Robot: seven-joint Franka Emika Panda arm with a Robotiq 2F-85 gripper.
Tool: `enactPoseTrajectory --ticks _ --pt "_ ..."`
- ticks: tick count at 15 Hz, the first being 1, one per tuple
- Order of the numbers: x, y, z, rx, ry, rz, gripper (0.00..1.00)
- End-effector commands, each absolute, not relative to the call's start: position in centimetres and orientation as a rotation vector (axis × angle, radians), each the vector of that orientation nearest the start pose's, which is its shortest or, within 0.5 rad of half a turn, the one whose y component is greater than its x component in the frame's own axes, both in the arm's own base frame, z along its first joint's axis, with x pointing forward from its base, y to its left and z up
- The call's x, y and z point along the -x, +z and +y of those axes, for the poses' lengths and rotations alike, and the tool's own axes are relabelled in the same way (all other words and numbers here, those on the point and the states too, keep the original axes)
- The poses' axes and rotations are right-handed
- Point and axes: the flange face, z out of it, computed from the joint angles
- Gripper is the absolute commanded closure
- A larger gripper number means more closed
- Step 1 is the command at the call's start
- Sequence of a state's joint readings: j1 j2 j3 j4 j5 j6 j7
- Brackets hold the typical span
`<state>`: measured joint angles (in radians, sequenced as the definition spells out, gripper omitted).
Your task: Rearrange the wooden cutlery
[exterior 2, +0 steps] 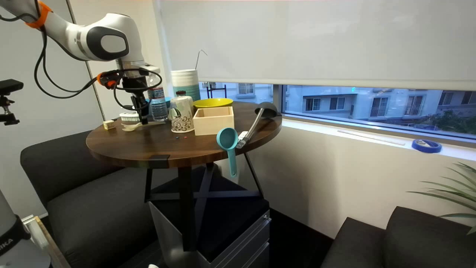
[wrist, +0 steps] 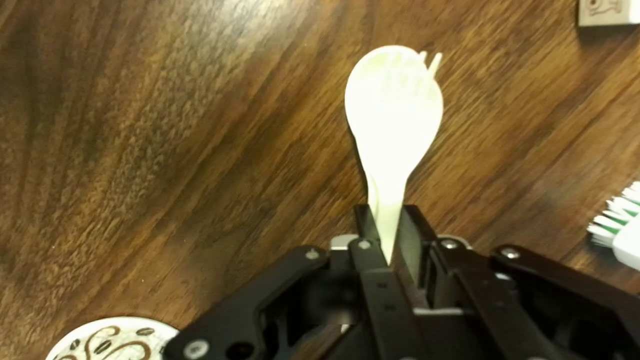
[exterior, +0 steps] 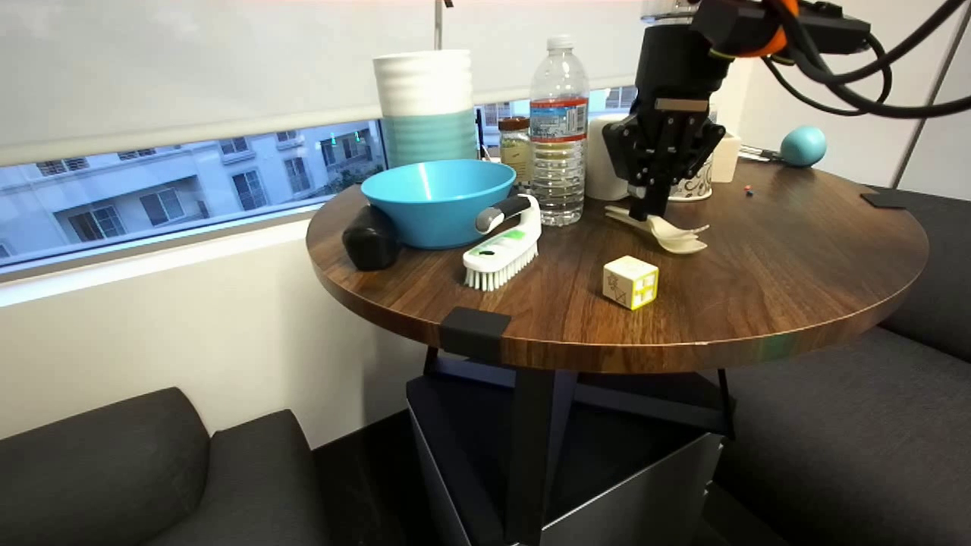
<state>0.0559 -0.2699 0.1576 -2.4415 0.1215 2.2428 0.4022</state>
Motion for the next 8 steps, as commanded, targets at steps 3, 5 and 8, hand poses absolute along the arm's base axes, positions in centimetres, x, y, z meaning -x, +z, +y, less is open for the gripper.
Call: enactPoseTrajectory --ticks 3,5,8 --pt "-44.4 40.92 9.84 3.058 -0.085 0.43 0.84" --pt "-44.39 41.0 9.85 3.057 -0.087 0.43 0.85" --pt "-44.3 41.43 9.96 3.057 -0.096 0.427 0.85"
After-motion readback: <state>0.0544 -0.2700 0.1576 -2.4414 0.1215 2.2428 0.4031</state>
